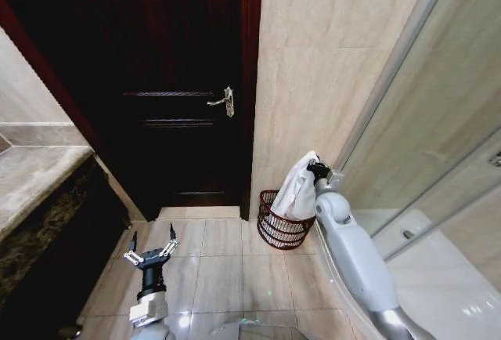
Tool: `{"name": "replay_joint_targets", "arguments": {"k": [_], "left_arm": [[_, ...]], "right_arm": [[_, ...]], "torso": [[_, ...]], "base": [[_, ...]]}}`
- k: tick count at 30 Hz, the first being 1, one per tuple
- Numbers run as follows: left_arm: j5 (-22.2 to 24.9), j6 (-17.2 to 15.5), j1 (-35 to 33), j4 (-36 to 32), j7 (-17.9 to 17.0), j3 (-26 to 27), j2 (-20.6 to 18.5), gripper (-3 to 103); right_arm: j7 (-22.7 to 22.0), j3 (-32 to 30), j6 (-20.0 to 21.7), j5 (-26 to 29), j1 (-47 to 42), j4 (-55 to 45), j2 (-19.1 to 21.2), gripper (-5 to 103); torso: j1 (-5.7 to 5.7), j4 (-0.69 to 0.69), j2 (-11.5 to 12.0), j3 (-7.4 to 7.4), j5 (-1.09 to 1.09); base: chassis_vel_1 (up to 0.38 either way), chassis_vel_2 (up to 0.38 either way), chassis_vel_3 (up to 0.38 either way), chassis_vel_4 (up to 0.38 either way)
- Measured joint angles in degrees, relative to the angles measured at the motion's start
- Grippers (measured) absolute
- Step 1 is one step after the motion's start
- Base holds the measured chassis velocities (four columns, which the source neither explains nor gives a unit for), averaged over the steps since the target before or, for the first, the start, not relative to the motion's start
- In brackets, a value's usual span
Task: Discard the used towel into the hamper.
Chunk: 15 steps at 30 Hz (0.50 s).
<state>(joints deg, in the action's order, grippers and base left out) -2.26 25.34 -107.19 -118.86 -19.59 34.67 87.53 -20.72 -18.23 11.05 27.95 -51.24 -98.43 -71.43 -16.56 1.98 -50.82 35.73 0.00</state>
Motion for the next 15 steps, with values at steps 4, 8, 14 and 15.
{"name": "replay_joint_targets", "arguments": {"k": [4,8,14,15], "left_arm": [[0.26,0.3,-0.06,0.22,0.05,0.21,-0.19,100],[0.3,0.34,0.13,0.34,0.22,0.23,-0.31,100],[0.26,0.34,0.53,0.59,0.49,0.05,-0.31,100],[0.2,0.34,0.68,0.74,0.58,-0.01,-0.31,100]], "right_arm": [[0.01,-0.55,-0.54,-1.76,-3.7,-2.8,-1.18,1],[0.08,-1.02,-1.21,-3.26,-5.6,-3.83,-2.1,1],[-0.68,-1.24,-1.28,-3.61,-7.07,-5.74,-2.52,1],[-1.11,-1.24,-1.2,-3.64,-7.59,-6.46,-2.8,1]], "torso": [[0.53,-0.01,1.16,-0.66,0.0],[0.99,-0.01,2.28,-1.29,0.01],[1.53,-0.01,3.5,-1.96,0.0],[1.73,-0.01,3.96,-2.22,-0.01]], "base": [[-0.059,0.049,0.064,-0.061],[-0.07,0.052,0.048,-0.074],[-0.065,0.058,0.07,-0.076],[-0.068,0.048,0.074,-0.08]]}}
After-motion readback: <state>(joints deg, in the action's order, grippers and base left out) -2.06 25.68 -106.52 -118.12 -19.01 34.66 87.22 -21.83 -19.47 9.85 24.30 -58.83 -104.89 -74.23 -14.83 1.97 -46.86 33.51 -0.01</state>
